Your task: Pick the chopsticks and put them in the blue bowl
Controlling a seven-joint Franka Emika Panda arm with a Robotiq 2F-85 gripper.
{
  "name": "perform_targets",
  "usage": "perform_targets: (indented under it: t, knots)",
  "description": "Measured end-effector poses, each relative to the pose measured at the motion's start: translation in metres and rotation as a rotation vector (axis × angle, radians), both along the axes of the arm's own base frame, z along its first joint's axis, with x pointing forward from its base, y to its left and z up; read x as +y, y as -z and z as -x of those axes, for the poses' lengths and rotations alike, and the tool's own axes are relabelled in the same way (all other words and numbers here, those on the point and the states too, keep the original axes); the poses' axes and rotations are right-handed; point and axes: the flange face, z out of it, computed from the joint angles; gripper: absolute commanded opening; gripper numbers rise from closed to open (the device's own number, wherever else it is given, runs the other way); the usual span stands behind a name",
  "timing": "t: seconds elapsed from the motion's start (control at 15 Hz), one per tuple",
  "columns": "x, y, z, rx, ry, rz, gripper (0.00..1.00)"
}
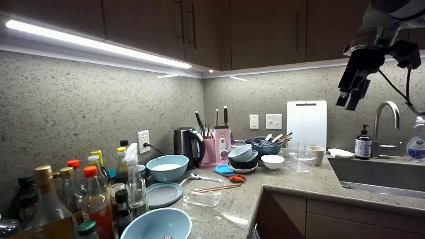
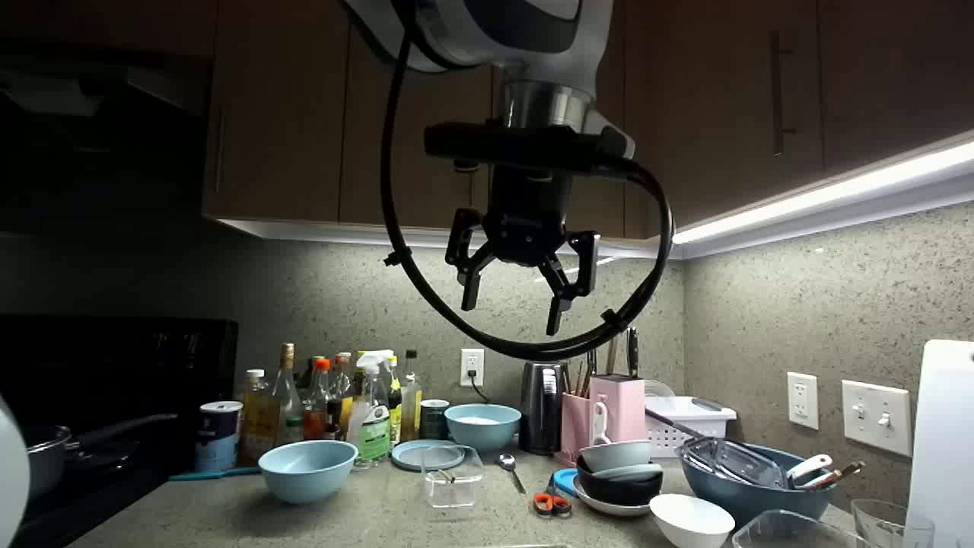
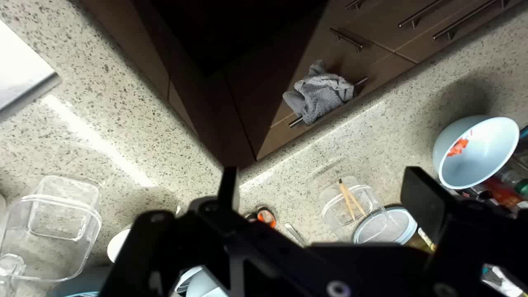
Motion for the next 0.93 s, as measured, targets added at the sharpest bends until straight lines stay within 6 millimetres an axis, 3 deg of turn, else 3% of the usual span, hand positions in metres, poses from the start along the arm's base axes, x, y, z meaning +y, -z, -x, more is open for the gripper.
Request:
perform_targets:
  t: [0.67,0.93]
  knots:
    - [0.005,0.003,-0.005,0.008,-0.007,0.011,1.0]
    - [0.045,0.029,-0.025,0.044,-0.084,0.065,1.0]
